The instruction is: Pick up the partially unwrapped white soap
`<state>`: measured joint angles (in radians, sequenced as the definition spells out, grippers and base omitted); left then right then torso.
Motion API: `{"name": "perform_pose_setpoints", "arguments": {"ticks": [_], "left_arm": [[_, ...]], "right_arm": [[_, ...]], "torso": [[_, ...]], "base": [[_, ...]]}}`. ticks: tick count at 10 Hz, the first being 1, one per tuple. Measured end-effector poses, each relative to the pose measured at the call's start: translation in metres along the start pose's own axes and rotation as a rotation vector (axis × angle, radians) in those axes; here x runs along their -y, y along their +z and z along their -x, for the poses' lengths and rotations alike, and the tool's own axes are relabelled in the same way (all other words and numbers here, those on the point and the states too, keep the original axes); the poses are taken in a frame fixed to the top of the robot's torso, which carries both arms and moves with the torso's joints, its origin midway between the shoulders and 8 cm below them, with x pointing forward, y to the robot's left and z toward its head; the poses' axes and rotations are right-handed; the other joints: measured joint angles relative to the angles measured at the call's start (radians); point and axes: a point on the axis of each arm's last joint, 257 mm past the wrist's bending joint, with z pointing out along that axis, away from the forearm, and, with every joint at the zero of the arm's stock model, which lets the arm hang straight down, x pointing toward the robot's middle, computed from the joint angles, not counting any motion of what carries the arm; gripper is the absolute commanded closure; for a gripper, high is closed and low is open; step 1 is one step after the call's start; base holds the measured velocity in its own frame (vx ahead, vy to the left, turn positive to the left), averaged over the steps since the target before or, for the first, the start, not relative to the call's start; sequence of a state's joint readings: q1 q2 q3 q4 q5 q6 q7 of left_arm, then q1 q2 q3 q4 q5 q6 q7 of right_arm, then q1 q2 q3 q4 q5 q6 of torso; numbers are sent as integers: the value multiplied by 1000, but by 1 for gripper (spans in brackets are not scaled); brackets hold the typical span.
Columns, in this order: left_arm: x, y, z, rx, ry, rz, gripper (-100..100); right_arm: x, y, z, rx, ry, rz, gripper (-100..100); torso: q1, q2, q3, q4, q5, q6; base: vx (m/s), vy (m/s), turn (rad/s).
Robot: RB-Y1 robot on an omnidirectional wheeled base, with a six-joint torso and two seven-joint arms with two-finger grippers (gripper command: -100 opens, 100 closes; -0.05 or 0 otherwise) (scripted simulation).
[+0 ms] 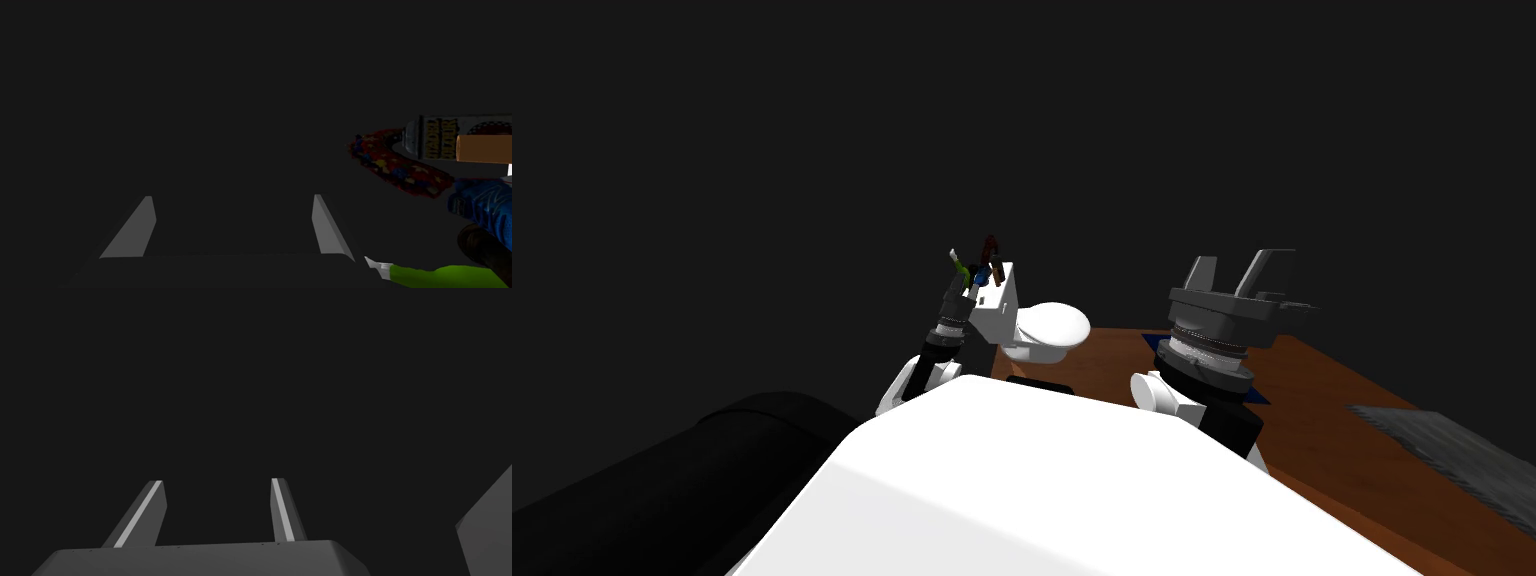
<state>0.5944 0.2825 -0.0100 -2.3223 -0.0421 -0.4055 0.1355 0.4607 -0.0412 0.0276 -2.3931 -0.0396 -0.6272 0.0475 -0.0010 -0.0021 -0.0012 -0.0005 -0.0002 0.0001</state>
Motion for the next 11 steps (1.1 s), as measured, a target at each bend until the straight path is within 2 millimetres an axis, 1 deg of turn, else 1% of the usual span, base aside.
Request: {"name": "perform_pose_setpoints", "arguments": {"ticks": [2, 4, 8, 11], "left_arm": [[-17, -7, 4, -35, 35, 72, -100], [-28, -13, 6, -68, 65, 128, -100], [-59, -35, 15, -133, 135, 273, -100], [-73, -47, 21, -176, 178, 348, -100]], "right_arm": [[0, 0, 0, 0, 0, 0, 0], [0, 0, 0, 0, 0, 0, 0], [0, 0, 0, 0, 0, 0, 0], [0, 0, 0, 0, 0, 0, 0]], "torso": [[-1, -1, -1, 0, 0, 0], [0, 0, 0, 0, 0, 0], [-1, -1, 0, 0, 0, 0], [0, 0, 0, 0, 0, 0]], "base": [[45, -28, 11], [42, -27, 9], [39, -28, 9], [31, -19, 7]]}}
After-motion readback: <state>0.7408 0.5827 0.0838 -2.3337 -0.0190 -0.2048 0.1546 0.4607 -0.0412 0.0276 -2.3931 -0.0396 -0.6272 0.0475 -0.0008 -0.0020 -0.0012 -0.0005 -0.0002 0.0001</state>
